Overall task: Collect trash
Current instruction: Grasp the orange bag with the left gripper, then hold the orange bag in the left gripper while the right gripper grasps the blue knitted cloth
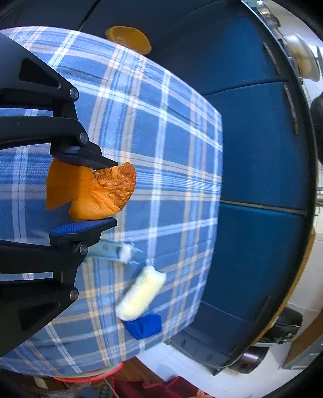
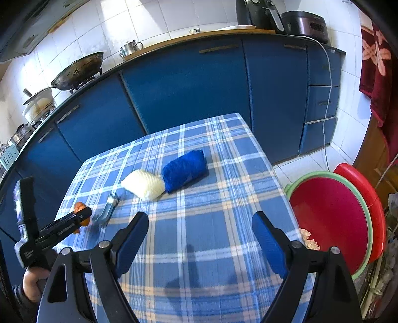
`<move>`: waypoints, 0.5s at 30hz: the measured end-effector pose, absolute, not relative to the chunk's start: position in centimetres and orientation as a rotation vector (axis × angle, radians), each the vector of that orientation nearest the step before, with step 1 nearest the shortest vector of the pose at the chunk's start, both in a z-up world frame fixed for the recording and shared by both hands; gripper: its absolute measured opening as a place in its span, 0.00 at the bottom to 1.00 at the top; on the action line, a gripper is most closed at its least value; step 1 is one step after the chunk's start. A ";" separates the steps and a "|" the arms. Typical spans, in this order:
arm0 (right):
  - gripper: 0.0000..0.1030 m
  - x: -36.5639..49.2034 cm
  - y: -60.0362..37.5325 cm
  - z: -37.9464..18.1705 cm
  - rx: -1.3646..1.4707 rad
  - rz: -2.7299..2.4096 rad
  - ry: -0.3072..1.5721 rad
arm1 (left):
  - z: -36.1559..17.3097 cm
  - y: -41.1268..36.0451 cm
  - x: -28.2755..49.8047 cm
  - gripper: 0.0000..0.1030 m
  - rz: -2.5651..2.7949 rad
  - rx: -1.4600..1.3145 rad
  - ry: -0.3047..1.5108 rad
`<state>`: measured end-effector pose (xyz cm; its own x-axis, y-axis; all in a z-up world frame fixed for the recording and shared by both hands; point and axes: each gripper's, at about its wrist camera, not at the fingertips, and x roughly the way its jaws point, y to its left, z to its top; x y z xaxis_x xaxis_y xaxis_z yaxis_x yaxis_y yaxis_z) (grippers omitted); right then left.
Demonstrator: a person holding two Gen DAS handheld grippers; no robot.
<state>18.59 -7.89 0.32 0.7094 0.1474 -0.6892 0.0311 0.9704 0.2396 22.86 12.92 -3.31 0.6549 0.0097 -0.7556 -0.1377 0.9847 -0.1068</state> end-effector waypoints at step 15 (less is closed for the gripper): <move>0.85 25.7 -6.6 -2.4 0.336 -0.006 0.837 | -3.3 13.0 23.7 0.38 0.147 -0.159 0.799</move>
<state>25.65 -6.64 -2.38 0.6728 0.1262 -0.7290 0.1361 0.9474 0.2897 23.68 12.95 -3.31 0.6882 0.0708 -0.7220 -0.1912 0.9778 -0.0863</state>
